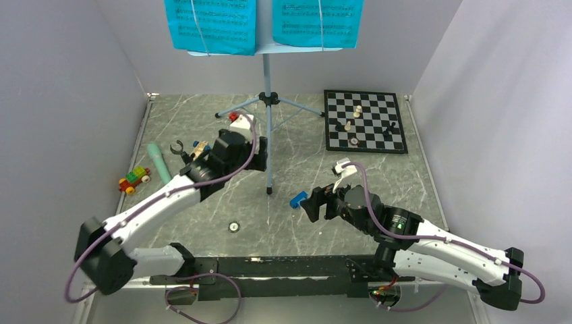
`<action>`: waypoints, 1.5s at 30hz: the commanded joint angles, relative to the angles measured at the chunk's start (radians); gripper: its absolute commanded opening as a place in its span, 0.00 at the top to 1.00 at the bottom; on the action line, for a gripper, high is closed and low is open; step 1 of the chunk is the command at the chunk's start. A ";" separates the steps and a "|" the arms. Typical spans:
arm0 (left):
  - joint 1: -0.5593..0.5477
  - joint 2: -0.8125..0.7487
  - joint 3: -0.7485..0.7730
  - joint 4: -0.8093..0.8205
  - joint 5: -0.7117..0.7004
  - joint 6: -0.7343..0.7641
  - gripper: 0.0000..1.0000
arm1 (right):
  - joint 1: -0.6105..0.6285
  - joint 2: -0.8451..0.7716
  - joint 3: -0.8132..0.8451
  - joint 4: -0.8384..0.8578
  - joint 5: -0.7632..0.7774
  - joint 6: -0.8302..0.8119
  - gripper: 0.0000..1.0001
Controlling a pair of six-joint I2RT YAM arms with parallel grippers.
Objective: Pack up the instrument practice props
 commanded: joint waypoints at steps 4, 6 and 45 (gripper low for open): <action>0.126 0.273 0.118 0.122 0.363 -0.059 0.03 | 0.000 -0.022 0.029 -0.041 0.051 0.044 0.11; 0.127 0.334 0.137 0.145 0.401 -0.053 0.07 | -0.001 -0.016 0.033 -0.046 0.057 0.044 0.11; -0.029 0.382 0.046 0.038 0.050 -0.112 1.00 | 0.001 -0.094 0.065 -0.124 0.105 0.041 0.12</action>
